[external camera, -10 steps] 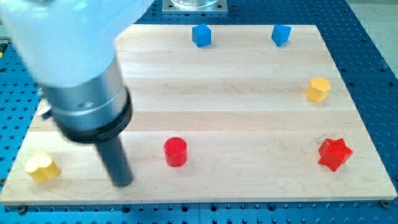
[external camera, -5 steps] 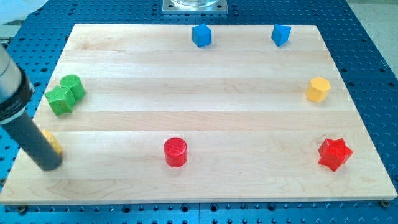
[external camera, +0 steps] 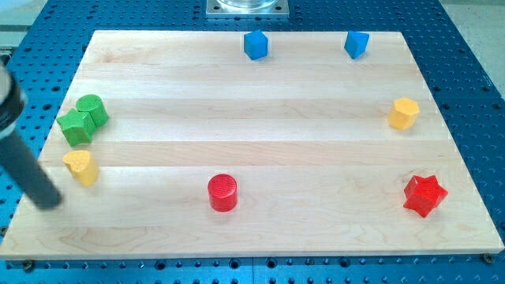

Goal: Place the yellow heart closer to the green blocks

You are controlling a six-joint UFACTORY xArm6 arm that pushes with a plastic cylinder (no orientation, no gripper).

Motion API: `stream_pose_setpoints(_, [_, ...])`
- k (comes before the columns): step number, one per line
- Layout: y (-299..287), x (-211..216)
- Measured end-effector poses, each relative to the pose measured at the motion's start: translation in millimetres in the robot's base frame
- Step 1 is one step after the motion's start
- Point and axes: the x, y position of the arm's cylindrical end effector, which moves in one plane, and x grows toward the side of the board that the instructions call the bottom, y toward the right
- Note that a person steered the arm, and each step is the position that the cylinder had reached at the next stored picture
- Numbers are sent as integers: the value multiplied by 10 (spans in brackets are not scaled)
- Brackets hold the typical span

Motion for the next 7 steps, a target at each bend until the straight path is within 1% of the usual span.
stream_pose_setpoints(1, [380, -67])
stream_pose_setpoints(3, [502, -898])
stream_pose_setpoints(4, [700, -445])
stream_pose_setpoints(5, [193, -311])
stream_pose_setpoints(6, [218, -728])
stream_pose_setpoints(7, [631, -1061])
